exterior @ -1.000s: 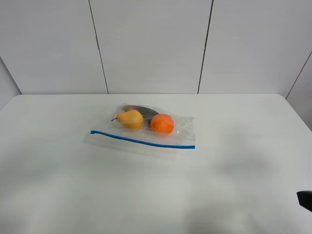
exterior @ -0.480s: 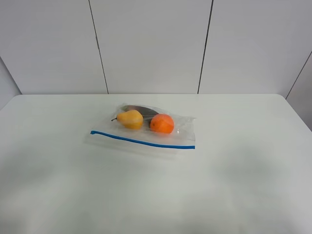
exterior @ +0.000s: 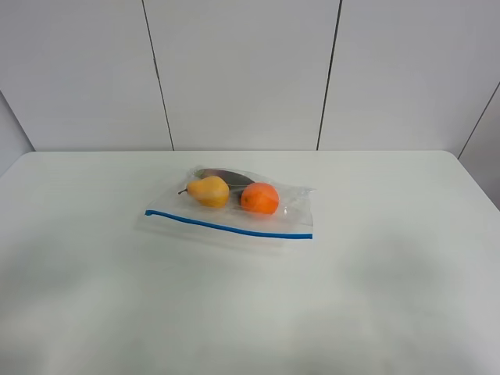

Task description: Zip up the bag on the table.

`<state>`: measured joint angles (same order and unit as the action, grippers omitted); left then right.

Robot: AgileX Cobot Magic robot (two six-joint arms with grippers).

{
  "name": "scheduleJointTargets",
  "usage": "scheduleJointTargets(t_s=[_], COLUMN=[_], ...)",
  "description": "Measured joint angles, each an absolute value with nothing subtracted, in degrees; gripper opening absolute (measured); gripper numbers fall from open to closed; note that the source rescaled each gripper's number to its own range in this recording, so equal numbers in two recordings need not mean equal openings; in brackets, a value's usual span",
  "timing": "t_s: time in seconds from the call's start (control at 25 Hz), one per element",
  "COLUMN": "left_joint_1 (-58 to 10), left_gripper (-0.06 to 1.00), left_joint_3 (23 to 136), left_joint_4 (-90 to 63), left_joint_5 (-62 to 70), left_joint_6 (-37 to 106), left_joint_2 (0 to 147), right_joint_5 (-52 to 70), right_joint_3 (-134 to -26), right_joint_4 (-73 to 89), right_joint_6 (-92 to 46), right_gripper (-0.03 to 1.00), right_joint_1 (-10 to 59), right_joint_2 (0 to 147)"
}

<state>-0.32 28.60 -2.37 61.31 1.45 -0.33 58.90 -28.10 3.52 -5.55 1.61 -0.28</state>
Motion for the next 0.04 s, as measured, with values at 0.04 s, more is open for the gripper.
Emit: scheduleJointTargets(t_s=[0.04], left_joint_1=[-0.32], left_gripper=[1.0], left_joint_3=[28.6], left_joint_4=[-2.37], left_joint_5=[61.31], left_joint_6=[1.45], left_joint_2=[-0.33], right_joint_5=[58.9], right_joint_3=[-28.1], right_joint_4=[3.52], right_joint_6=[-5.55], right_gripper=[1.0], right_joint_1=[1.61], right_joint_2=[-0.28])
